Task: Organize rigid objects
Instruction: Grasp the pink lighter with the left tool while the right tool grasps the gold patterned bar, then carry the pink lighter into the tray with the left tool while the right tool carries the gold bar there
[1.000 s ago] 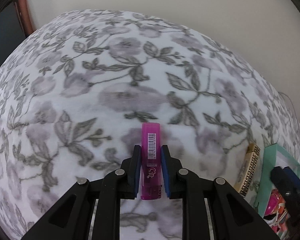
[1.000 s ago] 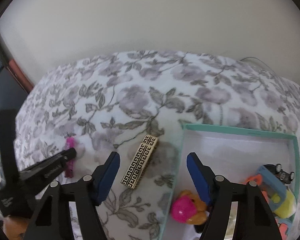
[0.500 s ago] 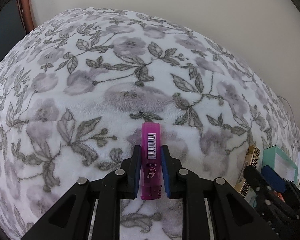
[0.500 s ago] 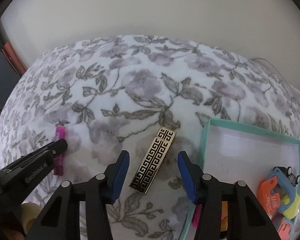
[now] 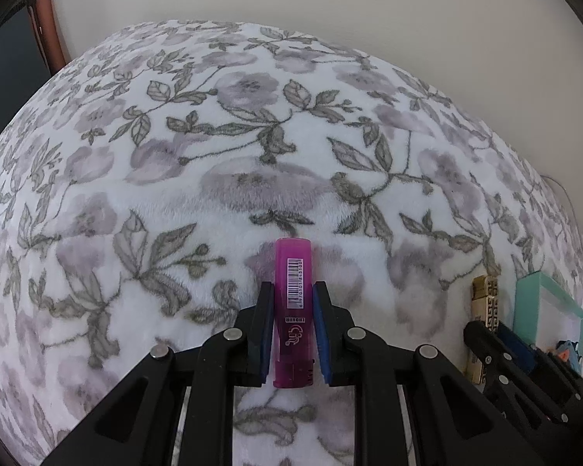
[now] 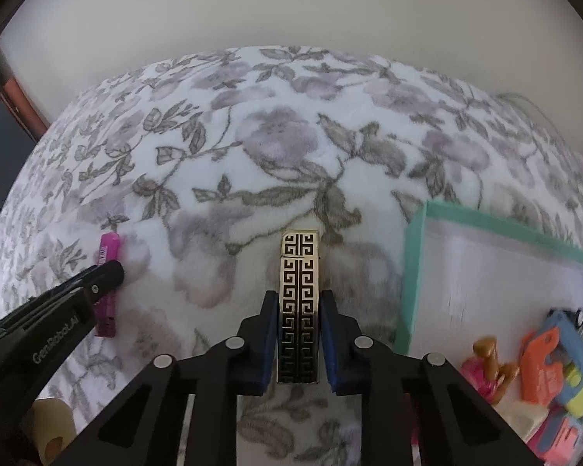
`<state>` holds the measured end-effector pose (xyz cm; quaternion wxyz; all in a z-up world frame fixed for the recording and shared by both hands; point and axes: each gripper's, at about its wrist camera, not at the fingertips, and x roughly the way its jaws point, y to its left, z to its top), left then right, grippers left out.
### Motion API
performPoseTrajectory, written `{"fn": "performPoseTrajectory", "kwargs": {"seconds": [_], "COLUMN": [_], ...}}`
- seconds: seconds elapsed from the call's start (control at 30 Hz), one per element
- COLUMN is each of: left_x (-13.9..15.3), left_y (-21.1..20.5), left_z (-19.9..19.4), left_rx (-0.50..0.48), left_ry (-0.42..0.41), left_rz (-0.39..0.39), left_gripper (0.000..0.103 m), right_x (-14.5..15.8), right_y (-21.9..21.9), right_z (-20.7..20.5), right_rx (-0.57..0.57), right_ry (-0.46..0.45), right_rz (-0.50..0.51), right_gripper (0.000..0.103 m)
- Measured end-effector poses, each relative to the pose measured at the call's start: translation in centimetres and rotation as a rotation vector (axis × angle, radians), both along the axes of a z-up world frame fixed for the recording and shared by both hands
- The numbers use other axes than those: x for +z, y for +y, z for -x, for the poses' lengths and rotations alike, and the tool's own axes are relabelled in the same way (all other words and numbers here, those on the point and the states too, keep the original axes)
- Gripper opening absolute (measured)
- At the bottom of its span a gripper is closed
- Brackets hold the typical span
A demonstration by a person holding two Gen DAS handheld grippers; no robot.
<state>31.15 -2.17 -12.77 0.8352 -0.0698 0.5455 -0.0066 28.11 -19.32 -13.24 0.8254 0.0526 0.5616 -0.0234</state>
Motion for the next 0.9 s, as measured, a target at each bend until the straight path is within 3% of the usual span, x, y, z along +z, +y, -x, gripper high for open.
{"fn": "performPoseTrajectory", "kwargs": {"seconds": [0.43,0.63,0.9], "left_x": [3.6,7.7,11.9], "left_y": [0.4,0.3,-3.6], "left_z": [4.1,7.6,13.1], "left_rx": [-0.019,-0.035,-0.139], "left_ry": [0.036,-0.009,-0.078], "left_rz": [0.073,0.069,0.087], "left_gripper": [0.020,0.020,0.020], "right_x": [3.8,7.2,11.1], "right_y": [-0.1,-0.7,-3.2], "right_z": [6.7,10.6,16.1], "right_rx": [-0.047,-0.083,-0.156], "right_ry": [-0.017,-0.066,-0.129], "right_rz": [-0.127,-0.153,-0.159], "right_gripper": [0.022,0.022,0.022]}}
